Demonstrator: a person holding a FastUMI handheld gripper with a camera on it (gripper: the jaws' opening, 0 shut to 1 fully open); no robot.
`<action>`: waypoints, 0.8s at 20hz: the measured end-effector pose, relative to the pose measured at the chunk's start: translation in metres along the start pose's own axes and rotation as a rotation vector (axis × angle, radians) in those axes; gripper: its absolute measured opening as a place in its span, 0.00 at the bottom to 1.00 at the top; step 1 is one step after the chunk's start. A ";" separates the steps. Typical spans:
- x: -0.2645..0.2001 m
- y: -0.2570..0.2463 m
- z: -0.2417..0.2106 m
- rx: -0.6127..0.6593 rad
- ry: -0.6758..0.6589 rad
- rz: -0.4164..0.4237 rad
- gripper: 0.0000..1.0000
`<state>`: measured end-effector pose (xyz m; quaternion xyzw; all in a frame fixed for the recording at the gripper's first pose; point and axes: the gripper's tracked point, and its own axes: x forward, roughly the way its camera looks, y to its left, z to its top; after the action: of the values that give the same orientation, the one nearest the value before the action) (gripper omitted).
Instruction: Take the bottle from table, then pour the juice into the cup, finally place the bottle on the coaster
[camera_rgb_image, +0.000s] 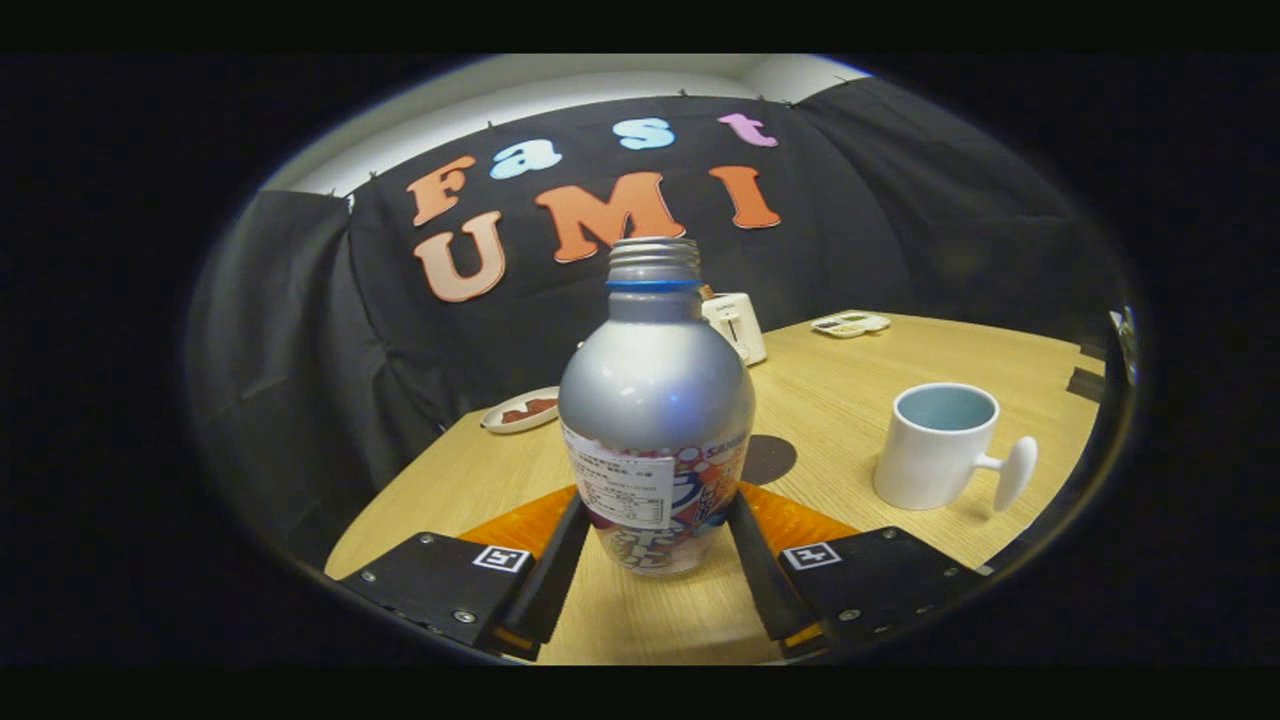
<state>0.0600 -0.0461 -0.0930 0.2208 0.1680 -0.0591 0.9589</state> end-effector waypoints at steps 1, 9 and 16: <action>0.002 -0.003 0.001 0.036 0.005 -0.011 0.77; 0.007 0.003 0.013 0.390 0.016 -0.006 0.77; 0.017 -0.008 0.031 0.653 -0.011 -0.015 0.77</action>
<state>0.0834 -0.0674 -0.0759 0.5151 0.1364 -0.1179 0.8379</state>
